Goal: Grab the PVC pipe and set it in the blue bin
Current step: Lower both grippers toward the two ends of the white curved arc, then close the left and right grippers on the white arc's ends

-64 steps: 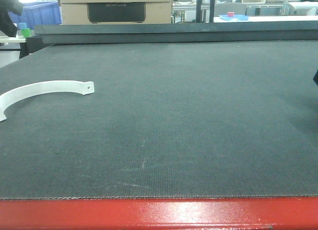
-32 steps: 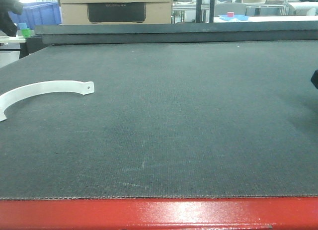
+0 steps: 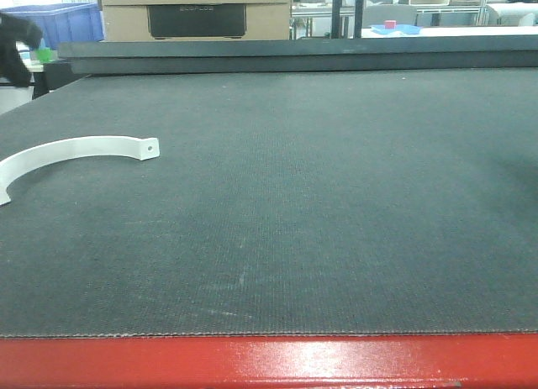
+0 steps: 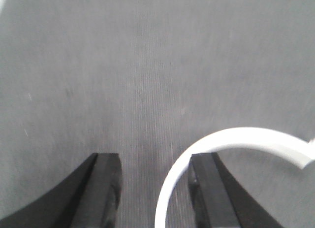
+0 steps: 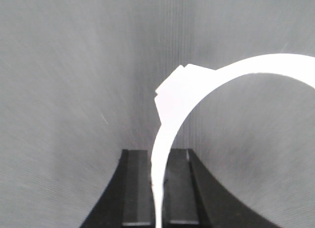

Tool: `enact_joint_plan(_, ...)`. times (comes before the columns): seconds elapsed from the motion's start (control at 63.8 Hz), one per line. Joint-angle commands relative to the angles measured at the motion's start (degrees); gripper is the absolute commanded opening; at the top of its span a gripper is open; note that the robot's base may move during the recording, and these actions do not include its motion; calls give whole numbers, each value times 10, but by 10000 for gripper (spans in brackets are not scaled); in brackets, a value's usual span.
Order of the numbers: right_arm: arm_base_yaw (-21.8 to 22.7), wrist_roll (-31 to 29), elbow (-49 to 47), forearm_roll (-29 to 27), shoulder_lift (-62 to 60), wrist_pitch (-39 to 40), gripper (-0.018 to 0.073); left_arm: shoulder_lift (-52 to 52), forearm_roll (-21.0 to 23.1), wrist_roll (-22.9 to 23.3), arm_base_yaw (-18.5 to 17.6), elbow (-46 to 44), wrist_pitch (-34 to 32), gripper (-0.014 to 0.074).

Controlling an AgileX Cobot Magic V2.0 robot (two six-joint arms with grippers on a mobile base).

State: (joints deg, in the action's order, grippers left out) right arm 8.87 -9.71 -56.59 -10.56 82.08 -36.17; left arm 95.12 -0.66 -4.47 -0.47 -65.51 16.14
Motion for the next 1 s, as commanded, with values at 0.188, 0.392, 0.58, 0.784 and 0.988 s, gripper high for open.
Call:
enact_joint_plan(0.188, 1, -2, -17, -8, -102, -33, -169, 28, 1, 1, 3, -5, 51, 253)
enact_joint_plan(0.392, 1, -2, -16, -8, -140, -33, -169, 41, 7, 2, 3, -5, 62, 253)
enact_joint_plan(0.58, 1, -2, -16, -8, -143, -32, -169, 50, 7, 2, 3, -6, 62, 253)
enact_joint_plan(0.784, 1, -2, -16, -8, -144, -31, -169, 71, 7, 2, 3, -6, 62, 253)
enact_joint_plan(0.988, 1, -2, -16, -8, -144, -29, -169, 92, 3, 2, 3, -6, 55, 253)
